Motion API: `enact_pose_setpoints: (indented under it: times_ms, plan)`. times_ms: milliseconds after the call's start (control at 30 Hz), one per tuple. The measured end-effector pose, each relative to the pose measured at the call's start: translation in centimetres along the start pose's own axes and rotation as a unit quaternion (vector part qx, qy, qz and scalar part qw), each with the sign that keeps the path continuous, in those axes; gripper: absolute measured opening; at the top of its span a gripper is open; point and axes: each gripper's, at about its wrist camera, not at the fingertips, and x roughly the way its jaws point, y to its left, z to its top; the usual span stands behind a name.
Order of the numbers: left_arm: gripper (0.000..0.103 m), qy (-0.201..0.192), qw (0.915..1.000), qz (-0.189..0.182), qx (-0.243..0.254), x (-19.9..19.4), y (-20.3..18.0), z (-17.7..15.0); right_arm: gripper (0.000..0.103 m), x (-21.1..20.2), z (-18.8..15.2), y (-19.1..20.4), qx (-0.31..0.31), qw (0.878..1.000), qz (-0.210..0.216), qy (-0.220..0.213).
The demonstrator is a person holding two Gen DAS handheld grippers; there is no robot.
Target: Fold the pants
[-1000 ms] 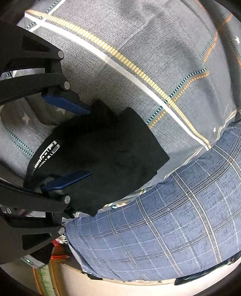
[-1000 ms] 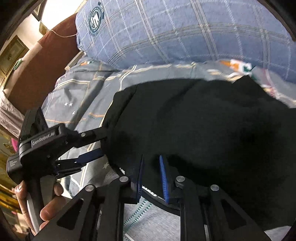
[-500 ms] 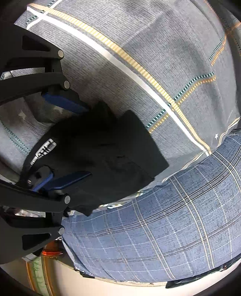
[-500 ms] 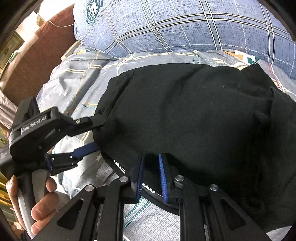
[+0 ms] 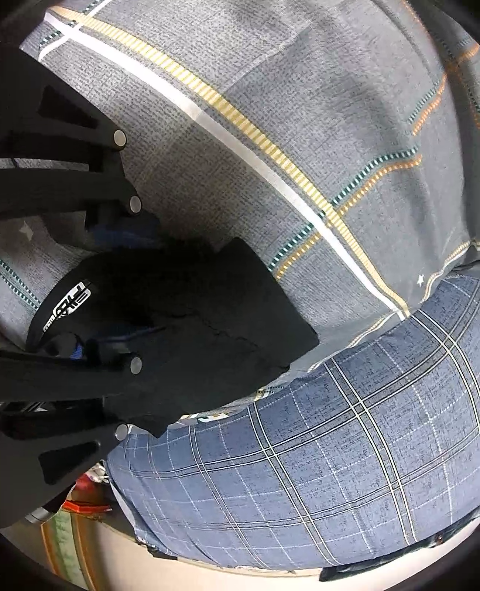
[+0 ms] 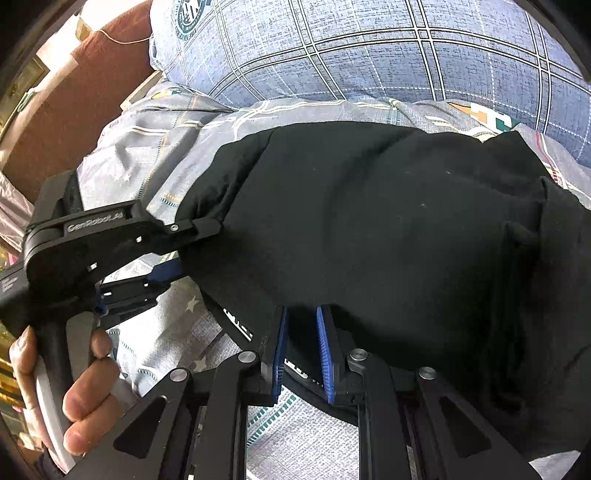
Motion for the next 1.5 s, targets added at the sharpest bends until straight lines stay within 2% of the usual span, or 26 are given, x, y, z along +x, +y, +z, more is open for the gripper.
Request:
enact_pose_setpoints:
  times_ms: [133,200,267,400,533,633,733,833,900,967,1033,1267,1367,1433,1500]
  plan:
    - [0.020,-0.033,0.9981,0.019,0.048,-0.8,-1.8,-0.7,0.016,-0.2,0.0,0.0,-0.001,1.000,0.003,0.002]
    - [0.016,-0.056,0.9949,0.023,0.080,-1.7,-3.0,-1.3,0.016,-1.1,0.2,-0.8,0.018,0.999,0.027,-0.003]
    - [0.014,-0.084,0.9888,0.026,0.121,-2.9,-4.6,-2.2,0.021,-2.3,0.5,-1.9,0.038,0.998,0.045,-0.015]
    - [0.014,-0.131,0.9712,0.027,0.197,-4.9,-7.6,-4.4,0.021,-6.1,1.3,-5.3,0.087,0.993,0.056,-0.058]
    - [0.013,-0.145,0.9645,0.013,0.220,-5.9,-9.1,-5.1,0.021,-7.2,1.4,-7.7,0.124,0.988,0.067,-0.069]
    - [0.013,-0.153,0.9611,0.006,0.230,-6.2,-9.8,-5.5,0.021,-5.1,1.4,-7.7,0.126,0.988,0.087,-0.032]
    - [0.013,-0.161,0.9557,0.005,0.246,-6.6,-10.4,-6.4,0.021,-2.7,1.3,-6.8,0.115,0.991,0.070,0.003]
    - [0.013,-0.166,0.9511,-0.012,0.260,-7.1,-10.9,-7.1,0.021,-4.6,1.7,-7.1,0.120,0.989,0.086,-0.022]
    - [0.013,-0.169,0.9461,-0.028,0.275,-7.6,-11.6,-7.8,0.031,-7.3,2.0,-7.9,0.128,0.986,0.097,-0.054]
    - [0.013,-0.175,0.9373,-0.040,0.299,-8.2,-12.5,-8.8,0.064,-10.2,2.0,-9.3,0.136,0.981,0.107,-0.092]
    - [0.013,-0.174,0.9296,-0.053,0.320,-8.5,-13.7,-10.0,0.081,-13.0,1.6,-11.3,0.154,0.973,0.118,-0.123]
    - [0.012,-0.143,0.8979,-0.071,0.410,-6.6,-18.8,-15.3,0.099,-17.4,0.6,-16.8,0.200,0.942,0.214,-0.162]
    - [0.012,-0.125,0.8797,-0.071,0.453,-5.0,-20.3,-18.2,0.102,-18.6,0.7,-18.1,0.200,0.929,0.257,-0.175]
    - [0.012,-0.114,0.8671,-0.065,0.480,-3.9,-21.1,-20.2,0.102,-18.8,1.1,-18.4,0.189,0.930,0.266,-0.170]
    - [0.012,-0.103,0.8546,-0.054,0.506,-2.7,-21.6,-22.2,0.102,-18.9,0.9,-18.3,0.192,0.937,0.242,-0.164]
